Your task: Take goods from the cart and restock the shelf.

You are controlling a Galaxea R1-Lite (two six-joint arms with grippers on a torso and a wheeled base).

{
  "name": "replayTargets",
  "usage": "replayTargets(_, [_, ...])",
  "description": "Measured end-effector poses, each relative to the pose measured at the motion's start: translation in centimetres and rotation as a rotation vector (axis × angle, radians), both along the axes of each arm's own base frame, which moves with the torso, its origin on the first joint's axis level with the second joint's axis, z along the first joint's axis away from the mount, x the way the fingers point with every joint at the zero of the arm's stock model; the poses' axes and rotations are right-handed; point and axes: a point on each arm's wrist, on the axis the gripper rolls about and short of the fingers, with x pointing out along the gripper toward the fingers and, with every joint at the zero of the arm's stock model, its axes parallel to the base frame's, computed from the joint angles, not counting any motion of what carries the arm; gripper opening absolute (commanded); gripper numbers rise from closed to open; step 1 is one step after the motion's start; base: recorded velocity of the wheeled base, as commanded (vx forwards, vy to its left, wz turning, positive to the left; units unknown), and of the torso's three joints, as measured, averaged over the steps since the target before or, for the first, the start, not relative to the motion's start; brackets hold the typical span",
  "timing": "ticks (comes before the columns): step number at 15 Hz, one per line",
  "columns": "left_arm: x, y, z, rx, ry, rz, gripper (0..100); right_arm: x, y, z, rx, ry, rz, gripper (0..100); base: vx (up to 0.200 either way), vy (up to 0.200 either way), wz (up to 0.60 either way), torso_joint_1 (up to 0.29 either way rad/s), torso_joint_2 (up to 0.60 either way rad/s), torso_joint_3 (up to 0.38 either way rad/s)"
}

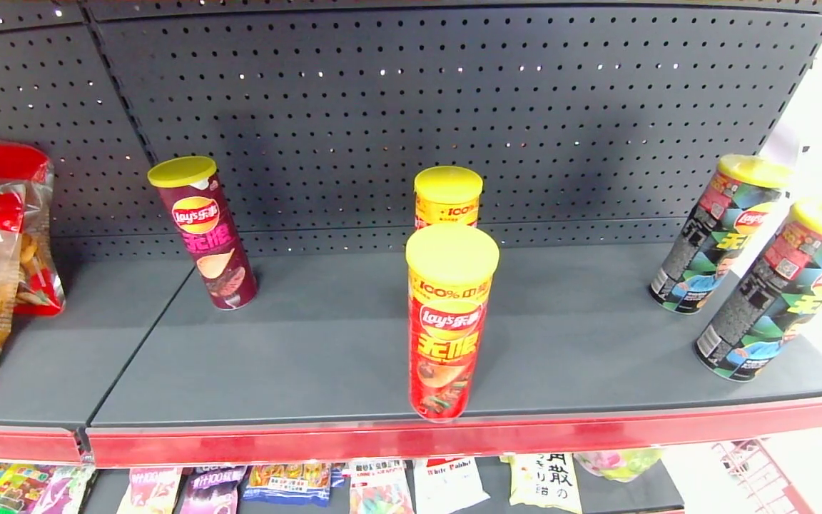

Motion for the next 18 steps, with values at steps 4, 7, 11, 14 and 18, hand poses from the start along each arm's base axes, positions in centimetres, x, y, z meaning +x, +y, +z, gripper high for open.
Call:
replayTargets(4, [-0.2,0.0,-0.9,0.033,-0.02,-0.013,100,-0.1,0.0,-0.3,-0.002,0.002,-0.001,100,0.0,0.0,0.0,0.0,0.0,0.0])
replayTargets(7, [-0.5,0.1,-1.1,0.035,-0.037,-0.016,100,-0.1,0.0,-0.4,-0.023,0.01,0.005,100,0.0,0.0,0.0,0.0,0.0,0.0])
replayTargets(11, [-0.4,0.1,-1.3,0.037,-0.031,-0.019,100,0.0,0.0,-1.0,-0.025,0.025,0.007,100,-0.2,0.0,0.0,0.01,0.0,0.0])
replayTargets(14, [-0.4,0.1,-1.6,0.051,-0.024,-0.028,100,0.0,0.0,-1.2,-0.026,0.026,0.01,100,-0.133,0.0,0.0,-0.003,0.0,0.003])
replayTargets(18, [-0.5,0.1,-1.8,0.085,-0.034,-0.047,100,-0.1,0.0,-1.4,-0.025,0.027,0.014,100,0.0,-0.05,0.0,0.004,0.0,-0.001])
